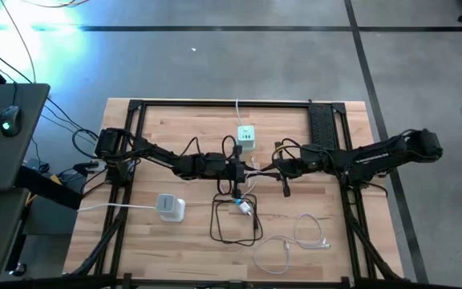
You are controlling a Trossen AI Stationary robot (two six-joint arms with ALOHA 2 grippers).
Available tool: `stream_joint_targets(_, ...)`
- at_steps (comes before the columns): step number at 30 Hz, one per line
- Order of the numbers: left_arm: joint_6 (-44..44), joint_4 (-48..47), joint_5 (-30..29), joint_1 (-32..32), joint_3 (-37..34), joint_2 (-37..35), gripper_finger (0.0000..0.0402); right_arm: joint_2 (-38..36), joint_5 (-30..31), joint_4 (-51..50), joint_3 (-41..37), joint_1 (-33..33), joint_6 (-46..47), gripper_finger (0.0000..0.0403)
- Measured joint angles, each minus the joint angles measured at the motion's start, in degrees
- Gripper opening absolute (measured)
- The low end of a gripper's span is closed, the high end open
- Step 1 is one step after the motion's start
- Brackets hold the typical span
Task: Insert USB
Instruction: Insert the top white charger cable into the green outlet extension
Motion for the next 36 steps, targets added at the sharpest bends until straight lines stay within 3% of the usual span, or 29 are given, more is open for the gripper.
stream_joint_targets(5,0.6,-1.6,-6.7,-0.9,0.0,0.0,0.0,0.0,3.3,-12.1,5.4,0.0,0.2,0.0069)
stream_joint_targets(10,4.1,-1.5,-20.8,-2.7,0.0,0.0,0.0,0.0,7.3,-21.9,10.6,0.0,6.2,0.0134)
stream_joint_targets(16,7.9,-0.9,-38.4,-5.5,0.0,0.0,0.0,0.7,16.7,-21.6,9.3,-0.5,24.3,0.0168)
stream_joint_targets(20,11.1,0.0,-46.9,-7.1,0.0,0.0,0.0,3.3,17.8,-10.4,6.0,-0.4,33.0,0.0169)
stream_joint_targets(27,18.5,-0.1,-52.0,-8.7,0.0,0.0,0.0,9.2,11.8,5.7,4.7,-2.9,48.9,0.0169)
stream_joint_targets(32,25.3,-0.2,-52.8,-9.5,0.0,0.0,0.0,13.3,6.2,9.0,4.7,-5.7,60.3,0.0169)
stream_joint_targets(36,28.0,-0.4,-53.7,-10.2,0.0,0.0,0.0,16.6,3.0,14.9,4.7,-6.3,62.2,0.0169)
